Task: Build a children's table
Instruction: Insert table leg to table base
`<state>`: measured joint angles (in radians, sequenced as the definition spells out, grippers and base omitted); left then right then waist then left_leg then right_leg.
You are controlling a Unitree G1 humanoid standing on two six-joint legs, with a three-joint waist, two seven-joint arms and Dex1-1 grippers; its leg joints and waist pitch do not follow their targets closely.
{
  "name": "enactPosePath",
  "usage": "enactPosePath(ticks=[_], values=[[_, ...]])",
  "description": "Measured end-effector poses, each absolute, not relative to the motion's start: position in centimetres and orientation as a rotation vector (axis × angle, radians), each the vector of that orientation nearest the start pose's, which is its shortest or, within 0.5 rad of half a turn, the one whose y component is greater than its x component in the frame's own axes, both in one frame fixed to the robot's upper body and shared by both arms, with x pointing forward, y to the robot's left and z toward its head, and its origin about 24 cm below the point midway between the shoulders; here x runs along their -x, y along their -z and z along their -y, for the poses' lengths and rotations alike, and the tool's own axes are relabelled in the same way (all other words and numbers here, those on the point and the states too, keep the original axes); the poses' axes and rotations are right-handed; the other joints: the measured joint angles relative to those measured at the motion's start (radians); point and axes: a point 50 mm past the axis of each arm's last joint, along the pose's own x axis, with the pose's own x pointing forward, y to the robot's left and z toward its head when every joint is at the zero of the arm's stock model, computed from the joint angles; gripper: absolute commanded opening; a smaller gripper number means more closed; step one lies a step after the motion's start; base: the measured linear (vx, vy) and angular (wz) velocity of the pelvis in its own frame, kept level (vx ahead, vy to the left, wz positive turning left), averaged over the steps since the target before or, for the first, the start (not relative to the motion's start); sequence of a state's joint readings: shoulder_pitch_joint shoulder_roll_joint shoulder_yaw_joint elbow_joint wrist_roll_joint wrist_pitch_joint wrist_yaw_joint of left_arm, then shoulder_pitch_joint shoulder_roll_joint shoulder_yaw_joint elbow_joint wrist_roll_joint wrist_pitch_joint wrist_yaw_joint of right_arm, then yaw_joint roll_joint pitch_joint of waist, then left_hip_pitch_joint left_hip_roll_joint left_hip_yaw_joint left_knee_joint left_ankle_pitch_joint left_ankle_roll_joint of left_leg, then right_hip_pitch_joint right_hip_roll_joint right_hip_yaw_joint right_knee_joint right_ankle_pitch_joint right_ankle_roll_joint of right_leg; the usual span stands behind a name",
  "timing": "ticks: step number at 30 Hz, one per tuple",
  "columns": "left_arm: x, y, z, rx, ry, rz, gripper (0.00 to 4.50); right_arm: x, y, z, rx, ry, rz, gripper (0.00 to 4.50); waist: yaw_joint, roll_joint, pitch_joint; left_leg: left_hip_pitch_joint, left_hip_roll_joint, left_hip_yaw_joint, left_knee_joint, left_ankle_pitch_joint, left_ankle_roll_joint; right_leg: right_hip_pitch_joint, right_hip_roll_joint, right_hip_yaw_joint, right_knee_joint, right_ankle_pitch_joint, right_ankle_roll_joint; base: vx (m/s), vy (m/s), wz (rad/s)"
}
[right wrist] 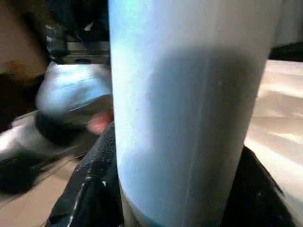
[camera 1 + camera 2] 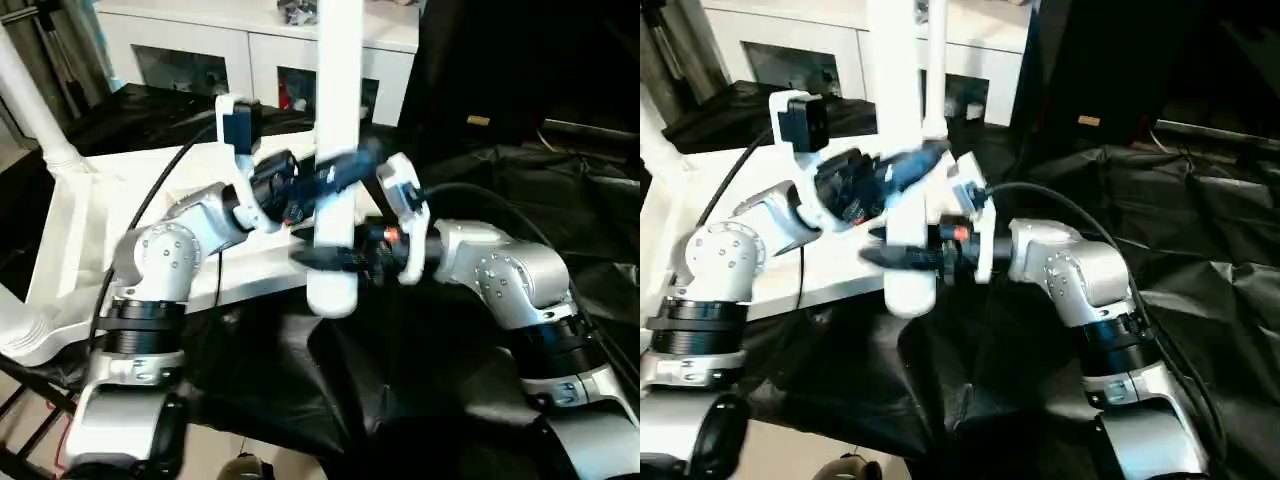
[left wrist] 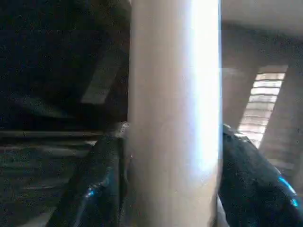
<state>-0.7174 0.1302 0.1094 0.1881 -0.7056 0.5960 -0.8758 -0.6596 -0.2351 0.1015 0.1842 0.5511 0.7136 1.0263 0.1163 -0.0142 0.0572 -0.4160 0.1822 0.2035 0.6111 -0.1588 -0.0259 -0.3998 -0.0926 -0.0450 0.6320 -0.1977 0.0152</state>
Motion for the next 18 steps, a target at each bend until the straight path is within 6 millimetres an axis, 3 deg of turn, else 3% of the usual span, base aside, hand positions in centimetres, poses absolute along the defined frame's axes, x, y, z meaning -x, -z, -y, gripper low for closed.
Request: enactPosePath(ticks=[5, 15, 18], values=[[-33.5, -18.7, -8.3, 0.496, 1.101, 0.131, 2.81, -31.9, -13.9, 8.3, -0.300, -1.294, -0.230, 1.92, -0.003, -0.001, 0.000, 0.000, 0.000, 0.000, -0.001, 0.001, -0.001, -0.001, 0.000, 0.000, -0.001, 0.001, 0.002, 0.000, 0.000, 0.00], [-33.4, -18.9, -7.8, 0.482, 1.091, 0.147, 2.05, -32.2, -13.9, 8.5, -0.279, -1.266, -0.219, 1.92, -0.002, 0.000, 0.000, -0.001, 0.000, 0.000, -0.001, 0.001, -0.001, -0.001, 0.000, 0.000, -0.001, 0.001, 0.003, 0.000, 0.000, 0.00], [-33.4, -18.9, -7.7, 0.466, 1.096, 0.147, 1.92, -32.2, -13.8, 8.6, -0.272, -1.269, -0.226, 2.62, -0.002, -0.001, 0.000, -0.001, 0.000, 0.000, -0.001, 0.001, -0.001, -0.001, 0.000, 0.000, -0.001, 0.002, 0.003, 0.000, 0.000, 0.00]])
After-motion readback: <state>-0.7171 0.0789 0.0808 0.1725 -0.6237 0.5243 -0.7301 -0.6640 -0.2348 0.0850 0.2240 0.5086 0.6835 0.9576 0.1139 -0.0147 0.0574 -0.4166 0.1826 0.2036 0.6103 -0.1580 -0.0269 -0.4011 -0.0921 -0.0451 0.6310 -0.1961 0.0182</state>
